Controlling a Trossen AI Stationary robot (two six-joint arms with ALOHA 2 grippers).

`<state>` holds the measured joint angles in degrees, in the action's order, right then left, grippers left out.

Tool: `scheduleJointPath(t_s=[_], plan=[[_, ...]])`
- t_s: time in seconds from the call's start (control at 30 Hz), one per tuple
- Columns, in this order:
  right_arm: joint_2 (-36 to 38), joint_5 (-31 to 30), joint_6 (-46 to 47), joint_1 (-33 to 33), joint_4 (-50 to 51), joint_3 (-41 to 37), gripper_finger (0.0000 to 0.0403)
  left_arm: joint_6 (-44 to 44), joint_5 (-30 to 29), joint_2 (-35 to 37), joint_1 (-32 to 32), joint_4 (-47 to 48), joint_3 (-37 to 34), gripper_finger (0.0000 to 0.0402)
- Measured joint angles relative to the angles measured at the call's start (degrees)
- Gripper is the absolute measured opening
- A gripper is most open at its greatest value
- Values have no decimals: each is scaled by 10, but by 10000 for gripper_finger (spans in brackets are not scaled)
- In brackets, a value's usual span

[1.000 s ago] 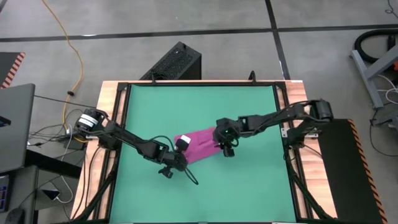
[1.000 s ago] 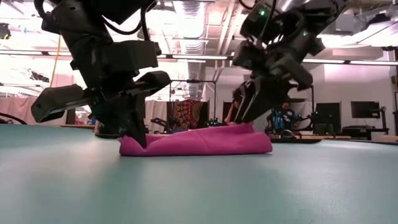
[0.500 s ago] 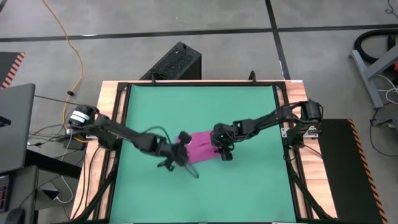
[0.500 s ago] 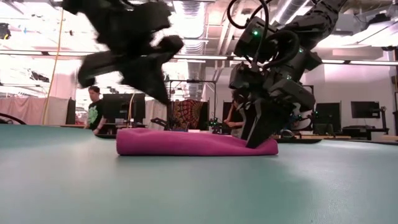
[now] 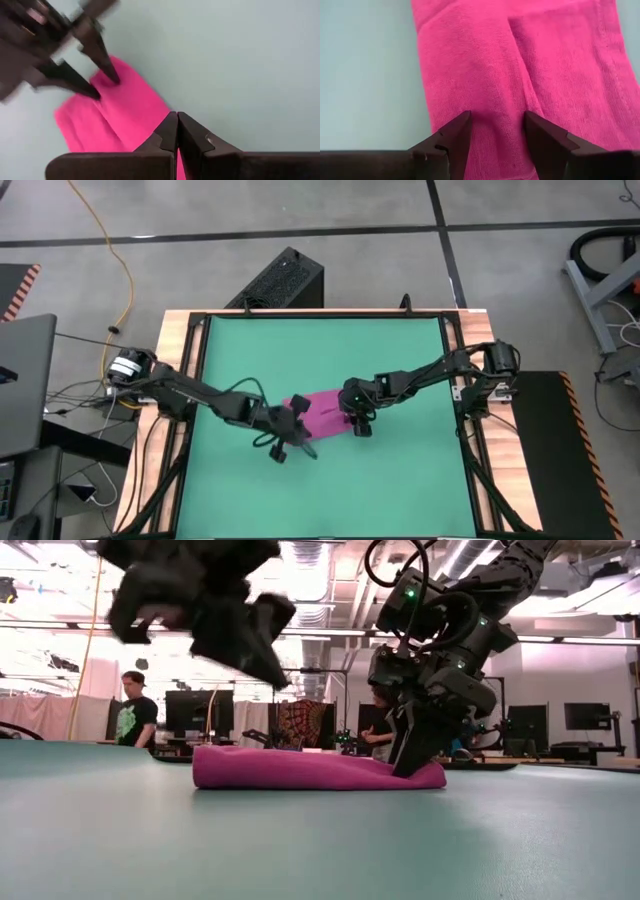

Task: Roll towel
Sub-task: Roll the violet towel

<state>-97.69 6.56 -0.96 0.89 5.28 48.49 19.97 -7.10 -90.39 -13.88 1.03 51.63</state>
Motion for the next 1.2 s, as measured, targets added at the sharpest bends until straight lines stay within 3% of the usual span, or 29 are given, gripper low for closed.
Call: scheduleJointPath(t_s=[0.13, 0.37, 0.6, 0.9, 1.2], plan=[[0, -5, 19, -1, 9, 0, 203, -31, -58, -7, -27, -35, -36, 0], [0, -6, 39, -1, 7, 0, 203, -74, -93, -6, -28, -76, -92, 0], [0, -7, 82, 0, -11, 0, 203, -119, -98, -7, -29, -149, -151, 0], [4, -52, 110, 0, -17, 0, 203, -130, -117, -6, -21, -159, -184, 0], [89, -67, 96, -7, -12, 0, 203, -120, -117, -6, 8, -167, -199, 0]])
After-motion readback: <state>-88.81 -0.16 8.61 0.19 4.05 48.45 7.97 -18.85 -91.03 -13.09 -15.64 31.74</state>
